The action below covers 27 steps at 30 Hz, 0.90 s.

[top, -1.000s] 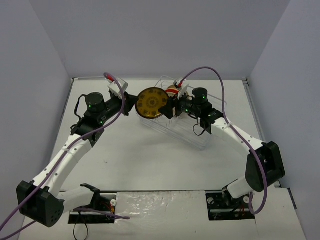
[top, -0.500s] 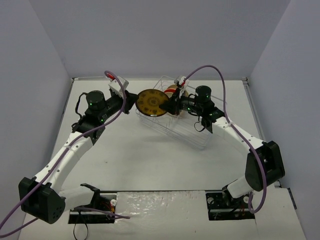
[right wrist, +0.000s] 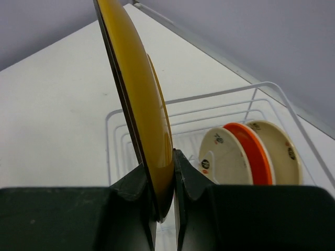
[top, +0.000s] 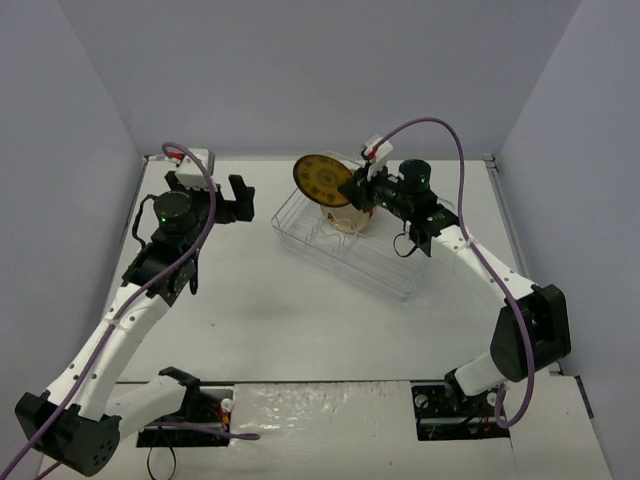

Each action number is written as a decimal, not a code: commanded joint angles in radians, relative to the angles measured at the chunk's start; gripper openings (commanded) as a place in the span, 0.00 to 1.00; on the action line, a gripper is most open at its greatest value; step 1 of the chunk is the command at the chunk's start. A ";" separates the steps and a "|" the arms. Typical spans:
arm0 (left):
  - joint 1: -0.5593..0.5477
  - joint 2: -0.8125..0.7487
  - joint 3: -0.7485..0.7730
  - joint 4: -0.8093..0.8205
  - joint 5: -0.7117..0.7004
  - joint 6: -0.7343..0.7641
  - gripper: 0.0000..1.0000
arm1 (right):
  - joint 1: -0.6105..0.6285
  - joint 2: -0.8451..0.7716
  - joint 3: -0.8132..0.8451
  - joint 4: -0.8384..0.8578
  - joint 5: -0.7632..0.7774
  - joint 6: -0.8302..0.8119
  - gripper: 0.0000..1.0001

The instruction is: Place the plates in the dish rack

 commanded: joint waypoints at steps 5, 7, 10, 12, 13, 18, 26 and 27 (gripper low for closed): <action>0.012 -0.111 -0.028 -0.289 -0.632 -0.305 0.97 | 0.003 0.008 0.049 -0.014 0.277 -0.287 0.00; 0.013 -0.112 -0.045 -0.323 -0.709 -0.337 0.97 | 0.004 0.021 0.047 -0.017 0.282 -0.365 0.00; 0.017 -0.105 -0.037 -0.401 -0.769 -0.392 0.97 | 0.001 0.060 0.091 -0.059 0.293 -0.416 0.00; 0.018 -0.108 -0.042 -0.401 -0.754 -0.395 0.97 | 0.002 0.095 0.118 -0.091 0.303 -0.425 0.00; 0.018 -0.111 -0.047 -0.398 -0.744 -0.396 0.97 | 0.003 0.108 0.124 -0.100 0.309 -0.428 0.00; 0.019 -0.126 -0.076 -0.398 -0.753 -0.394 0.97 | 0.006 0.127 0.099 -0.076 0.346 -0.407 0.00; 0.021 -0.120 -0.089 -0.418 -0.753 -0.402 0.97 | 0.078 0.171 0.113 -0.076 0.545 -0.351 0.00; 0.021 -0.121 -0.091 -0.418 -0.755 -0.402 0.97 | 0.092 0.177 0.113 -0.079 0.560 -0.348 0.00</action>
